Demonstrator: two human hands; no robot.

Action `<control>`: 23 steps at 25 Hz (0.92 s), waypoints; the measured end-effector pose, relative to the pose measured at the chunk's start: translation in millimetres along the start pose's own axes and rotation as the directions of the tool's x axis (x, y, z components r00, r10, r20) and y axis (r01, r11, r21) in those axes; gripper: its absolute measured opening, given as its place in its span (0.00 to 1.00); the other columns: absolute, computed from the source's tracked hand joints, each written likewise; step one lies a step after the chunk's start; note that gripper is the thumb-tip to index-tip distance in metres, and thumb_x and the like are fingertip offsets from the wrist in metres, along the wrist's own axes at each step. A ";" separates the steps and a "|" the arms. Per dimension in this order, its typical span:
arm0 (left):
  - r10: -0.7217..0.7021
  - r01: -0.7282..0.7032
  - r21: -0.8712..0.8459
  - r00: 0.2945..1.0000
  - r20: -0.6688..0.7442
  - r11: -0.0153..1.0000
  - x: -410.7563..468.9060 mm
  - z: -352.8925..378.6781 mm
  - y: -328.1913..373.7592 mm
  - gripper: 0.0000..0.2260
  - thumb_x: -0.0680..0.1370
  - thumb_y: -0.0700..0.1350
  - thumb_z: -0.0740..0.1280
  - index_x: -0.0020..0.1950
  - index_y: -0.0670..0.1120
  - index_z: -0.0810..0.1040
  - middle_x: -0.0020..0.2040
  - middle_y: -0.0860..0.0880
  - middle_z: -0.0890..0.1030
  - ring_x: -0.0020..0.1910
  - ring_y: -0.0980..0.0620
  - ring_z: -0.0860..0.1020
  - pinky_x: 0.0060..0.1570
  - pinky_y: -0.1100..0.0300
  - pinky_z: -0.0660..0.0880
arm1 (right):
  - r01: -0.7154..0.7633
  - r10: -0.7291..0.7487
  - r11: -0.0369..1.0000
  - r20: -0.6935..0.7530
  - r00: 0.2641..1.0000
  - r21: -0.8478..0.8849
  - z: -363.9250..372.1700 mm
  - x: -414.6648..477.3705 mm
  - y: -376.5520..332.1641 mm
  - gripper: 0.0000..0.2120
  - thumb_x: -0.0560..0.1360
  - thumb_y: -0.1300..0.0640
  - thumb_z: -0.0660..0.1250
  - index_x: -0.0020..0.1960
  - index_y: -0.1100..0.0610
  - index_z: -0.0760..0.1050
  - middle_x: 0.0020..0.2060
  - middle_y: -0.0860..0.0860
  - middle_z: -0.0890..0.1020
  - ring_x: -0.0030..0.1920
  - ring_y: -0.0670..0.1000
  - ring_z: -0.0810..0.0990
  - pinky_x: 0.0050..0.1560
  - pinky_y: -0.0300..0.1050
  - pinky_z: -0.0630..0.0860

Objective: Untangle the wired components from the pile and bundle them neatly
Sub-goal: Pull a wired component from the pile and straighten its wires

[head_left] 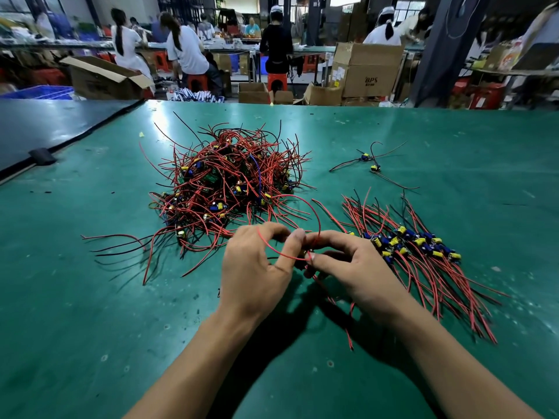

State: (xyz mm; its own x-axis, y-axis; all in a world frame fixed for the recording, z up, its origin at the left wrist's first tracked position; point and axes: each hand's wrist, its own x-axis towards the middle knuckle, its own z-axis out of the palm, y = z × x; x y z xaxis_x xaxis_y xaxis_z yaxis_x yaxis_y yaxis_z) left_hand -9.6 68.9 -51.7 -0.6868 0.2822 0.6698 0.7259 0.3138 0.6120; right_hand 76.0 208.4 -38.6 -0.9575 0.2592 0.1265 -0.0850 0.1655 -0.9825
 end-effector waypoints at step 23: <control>-0.206 0.854 -0.484 0.517 0.831 0.190 3.5 -9.5 19.3 0.07 0.69 0.35 0.72 0.46 0.40 0.83 0.42 0.42 0.81 0.29 0.47 0.80 0.28 0.59 0.78 | -0.185 0.274 0.819 -0.087 0.958 0.543 -15.9 11.2 -4.6 0.12 0.61 0.49 0.76 0.40 0.54 0.83 0.28 0.46 0.74 0.25 0.43 0.69 0.27 0.34 0.67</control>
State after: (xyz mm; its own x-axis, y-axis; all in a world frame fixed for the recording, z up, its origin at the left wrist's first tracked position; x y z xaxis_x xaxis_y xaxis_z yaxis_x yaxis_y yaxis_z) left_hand 2.4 67.3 -33.5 -0.5358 0.8345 -0.1289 -0.4301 -0.1384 0.8921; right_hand 70.1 225.8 -30.4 -0.9165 0.3762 -0.1359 -0.0422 -0.4289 -0.9024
